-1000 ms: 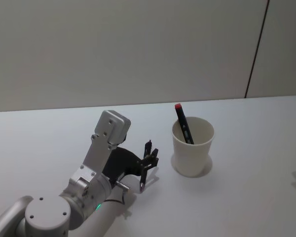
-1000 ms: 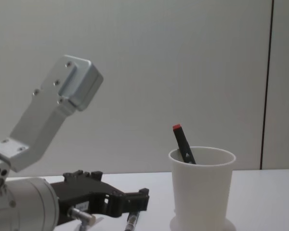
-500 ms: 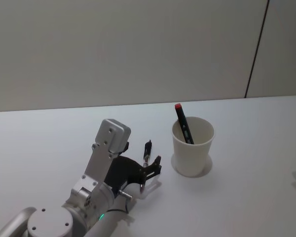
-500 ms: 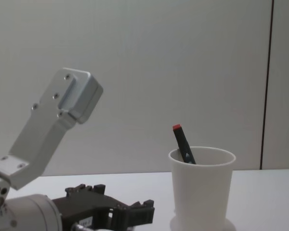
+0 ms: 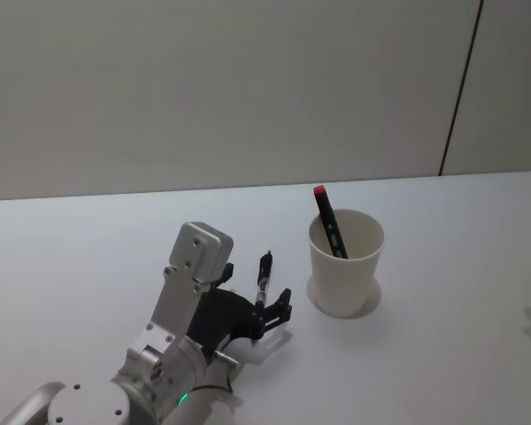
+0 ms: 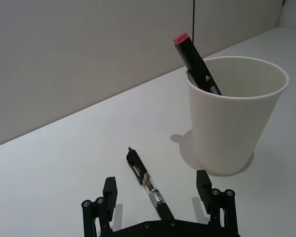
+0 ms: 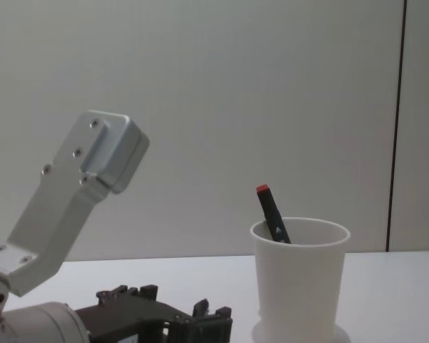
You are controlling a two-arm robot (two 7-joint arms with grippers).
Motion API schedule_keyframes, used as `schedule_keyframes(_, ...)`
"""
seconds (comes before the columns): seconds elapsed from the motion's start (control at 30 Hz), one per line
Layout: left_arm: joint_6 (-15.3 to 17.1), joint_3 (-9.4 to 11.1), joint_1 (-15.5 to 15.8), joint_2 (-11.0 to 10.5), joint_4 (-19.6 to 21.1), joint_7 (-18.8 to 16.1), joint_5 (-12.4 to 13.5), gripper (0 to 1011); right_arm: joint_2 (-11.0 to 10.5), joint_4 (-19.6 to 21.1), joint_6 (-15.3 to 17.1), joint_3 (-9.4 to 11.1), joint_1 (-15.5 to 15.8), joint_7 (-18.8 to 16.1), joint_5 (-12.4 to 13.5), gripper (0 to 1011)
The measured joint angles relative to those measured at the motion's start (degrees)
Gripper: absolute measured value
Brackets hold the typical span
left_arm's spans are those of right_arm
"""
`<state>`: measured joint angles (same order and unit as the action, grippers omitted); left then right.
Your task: Place the pen into the pen holder.
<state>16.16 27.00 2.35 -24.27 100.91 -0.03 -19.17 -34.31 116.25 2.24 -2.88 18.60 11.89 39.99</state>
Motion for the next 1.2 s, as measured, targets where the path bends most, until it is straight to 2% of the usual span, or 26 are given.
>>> schedule_keyframes(1.2,0.3,-0.1,-1.0,0.3,-1.6,3.0,0.0,1001,0.0,0.0,0.0,0.0,0.0,0.0,0.0,1001)
